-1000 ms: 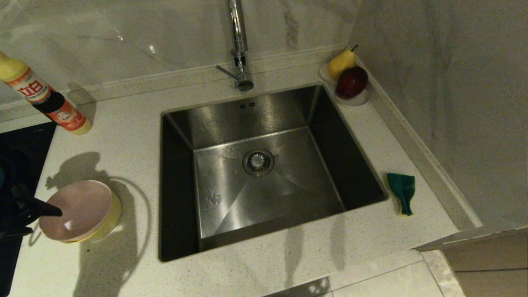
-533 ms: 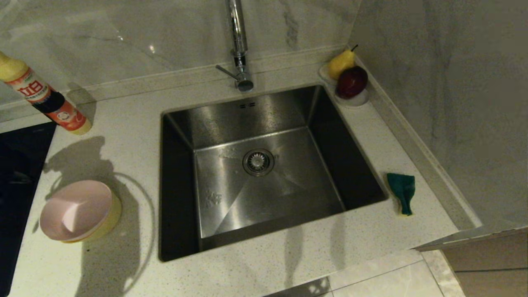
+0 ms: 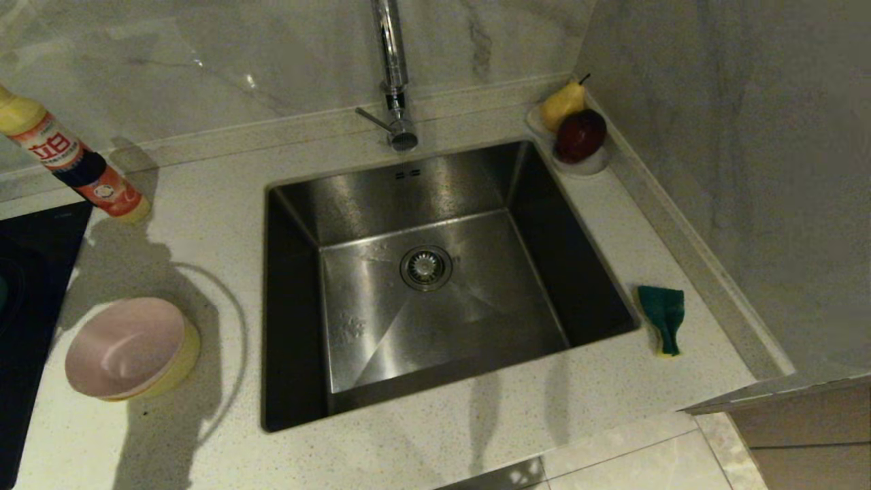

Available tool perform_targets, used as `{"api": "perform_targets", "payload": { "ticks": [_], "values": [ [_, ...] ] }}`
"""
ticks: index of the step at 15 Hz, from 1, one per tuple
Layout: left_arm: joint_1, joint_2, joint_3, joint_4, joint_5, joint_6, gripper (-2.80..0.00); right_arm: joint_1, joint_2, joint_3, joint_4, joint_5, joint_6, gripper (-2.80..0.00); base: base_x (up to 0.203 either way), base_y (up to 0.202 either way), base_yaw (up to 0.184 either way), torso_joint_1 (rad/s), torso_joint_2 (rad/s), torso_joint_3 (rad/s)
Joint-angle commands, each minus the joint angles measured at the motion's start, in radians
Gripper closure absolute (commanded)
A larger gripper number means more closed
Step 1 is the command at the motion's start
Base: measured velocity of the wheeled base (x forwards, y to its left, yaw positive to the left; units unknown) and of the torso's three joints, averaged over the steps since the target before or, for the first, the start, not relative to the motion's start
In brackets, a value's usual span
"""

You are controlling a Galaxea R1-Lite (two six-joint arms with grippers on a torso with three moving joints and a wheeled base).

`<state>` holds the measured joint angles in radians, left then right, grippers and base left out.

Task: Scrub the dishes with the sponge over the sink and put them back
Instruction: Place the bowl on the bowl

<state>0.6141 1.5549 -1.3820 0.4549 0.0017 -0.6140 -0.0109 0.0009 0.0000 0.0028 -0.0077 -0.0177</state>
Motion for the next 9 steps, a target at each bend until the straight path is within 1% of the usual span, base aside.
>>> {"api": "perform_targets", "payload": {
  "ticks": [1, 4, 8, 9],
  "values": [
    [0.063, 0.124, -0.076, 0.006, 0.001, -0.031, 0.00, 0.000, 0.001, 0.000, 0.000, 0.001, -0.001, 0.00, 0.000, 0.000, 0.000, 0.000, 0.00, 0.000],
    [0.124, 0.203, -0.183, 0.040, -0.004, -0.062, 0.00, 0.000, 0.001, 0.000, 0.000, 0.000, -0.001, 0.00, 0.000, 0.000, 0.000, 0.000, 0.00, 0.000],
    [0.198, 0.300, -0.334, 0.099, -0.007, -0.087, 0.00, 0.000, 0.001, 0.000, 0.000, 0.000, -0.001, 0.00, 0.000, 0.000, 0.000, 0.000, 0.00, 0.000],
    [0.220, 0.328, -0.378, 0.118, -0.008, -0.098, -2.80, 0.000, 0.001, 0.000, 0.000, 0.000, -0.001, 0.00, 0.000, 0.000, 0.000, 0.000, 0.00, 0.000]
  ]
}}
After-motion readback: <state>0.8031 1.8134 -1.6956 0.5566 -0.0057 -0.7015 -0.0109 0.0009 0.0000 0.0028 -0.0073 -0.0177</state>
